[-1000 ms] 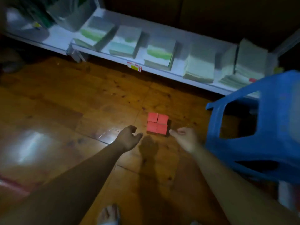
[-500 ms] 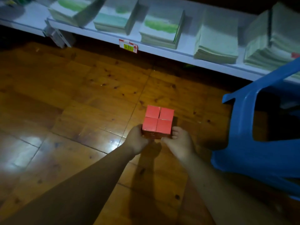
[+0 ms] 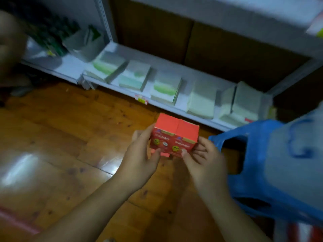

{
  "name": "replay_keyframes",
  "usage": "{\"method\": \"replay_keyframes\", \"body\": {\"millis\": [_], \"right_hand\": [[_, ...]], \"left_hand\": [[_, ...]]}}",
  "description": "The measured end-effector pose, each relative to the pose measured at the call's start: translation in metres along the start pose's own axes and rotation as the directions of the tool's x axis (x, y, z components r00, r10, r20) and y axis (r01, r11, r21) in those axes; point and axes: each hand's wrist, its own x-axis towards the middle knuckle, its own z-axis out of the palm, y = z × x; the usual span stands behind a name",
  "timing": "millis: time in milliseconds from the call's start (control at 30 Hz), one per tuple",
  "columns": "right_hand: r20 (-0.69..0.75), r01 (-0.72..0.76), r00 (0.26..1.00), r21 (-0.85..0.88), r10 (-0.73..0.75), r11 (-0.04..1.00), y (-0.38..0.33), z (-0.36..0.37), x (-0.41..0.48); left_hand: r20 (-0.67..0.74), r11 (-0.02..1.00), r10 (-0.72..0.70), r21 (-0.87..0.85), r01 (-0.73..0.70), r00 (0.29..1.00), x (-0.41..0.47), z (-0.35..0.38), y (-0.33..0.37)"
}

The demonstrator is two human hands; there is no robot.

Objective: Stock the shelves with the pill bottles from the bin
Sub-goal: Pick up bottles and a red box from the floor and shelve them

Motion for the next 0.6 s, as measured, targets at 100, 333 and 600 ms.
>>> {"method": "replay_keyframes", "body": {"millis": [100, 333, 600], "right_hand": [[-0.056, 0.092, 0.994, 0.037, -0.09, 0.995, -0.118, -0.07, -0.008], [-0.21, 0.262, 0.951, 0.166, -0.226, 0.951, -0.372, -0.189, -0.075], [-0.314, 0.412, 0.892, 0.269, -0.325, 0.87, -0.509, -0.248, -0.169]], "left_hand": [[-0.023, 0.993, 0.1, -0.061, -0.101, 0.995, 0.007, -0.057, 0.117], [-0.084, 0.947, 0.25, -0.188, -0.261, 0.965, -0.003, -0.186, 0.361], [-0.081, 0.862, 0.389, -0.32, -0.393, 0.918, -0.06, -0.281, 0.514]]}}
